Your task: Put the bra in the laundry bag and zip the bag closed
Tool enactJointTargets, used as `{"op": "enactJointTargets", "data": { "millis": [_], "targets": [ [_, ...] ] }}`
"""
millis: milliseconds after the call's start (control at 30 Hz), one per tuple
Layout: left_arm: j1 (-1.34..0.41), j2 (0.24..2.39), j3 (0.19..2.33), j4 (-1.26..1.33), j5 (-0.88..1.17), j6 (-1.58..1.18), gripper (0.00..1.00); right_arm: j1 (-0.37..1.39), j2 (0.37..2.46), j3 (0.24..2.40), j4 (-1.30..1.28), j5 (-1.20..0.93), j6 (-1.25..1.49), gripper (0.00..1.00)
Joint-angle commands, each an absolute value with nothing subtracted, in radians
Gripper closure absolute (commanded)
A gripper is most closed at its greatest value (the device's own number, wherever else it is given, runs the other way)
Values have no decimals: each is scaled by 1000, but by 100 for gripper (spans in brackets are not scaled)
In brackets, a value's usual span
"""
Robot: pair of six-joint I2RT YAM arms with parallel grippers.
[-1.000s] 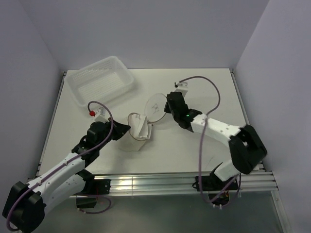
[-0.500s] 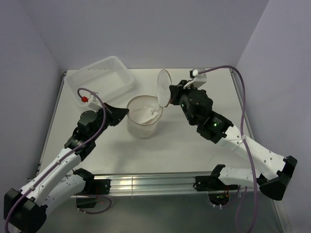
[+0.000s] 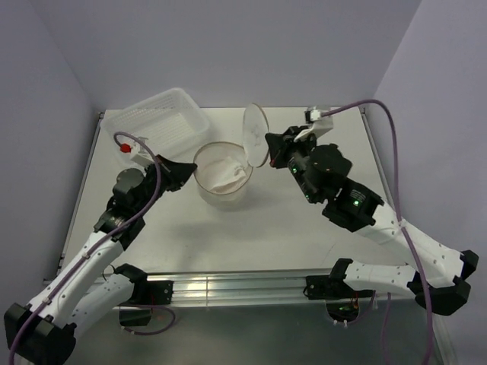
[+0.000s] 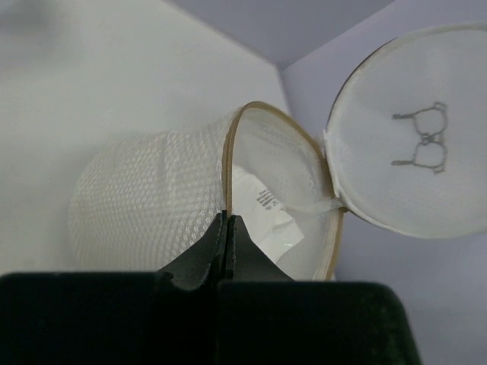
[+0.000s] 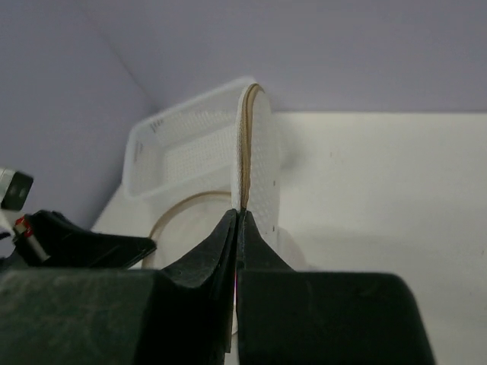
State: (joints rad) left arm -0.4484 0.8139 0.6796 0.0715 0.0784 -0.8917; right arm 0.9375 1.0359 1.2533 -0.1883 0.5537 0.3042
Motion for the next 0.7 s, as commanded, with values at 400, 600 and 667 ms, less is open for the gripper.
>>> {"op": "enactJointTargets", "data": {
  "millis": [400,600,667],
  "targets": [
    [-486,1019,735,158,203,-870,100,1072,1069,1195,-380,770,324,100],
    [-488,1051,695,164,225,-877,100,1127,1054,1245,-454,856,311,100],
    [-503,1095,689,225,265,-903,100,1150,1065,1282,-489,876,304,100]
  ]
}}
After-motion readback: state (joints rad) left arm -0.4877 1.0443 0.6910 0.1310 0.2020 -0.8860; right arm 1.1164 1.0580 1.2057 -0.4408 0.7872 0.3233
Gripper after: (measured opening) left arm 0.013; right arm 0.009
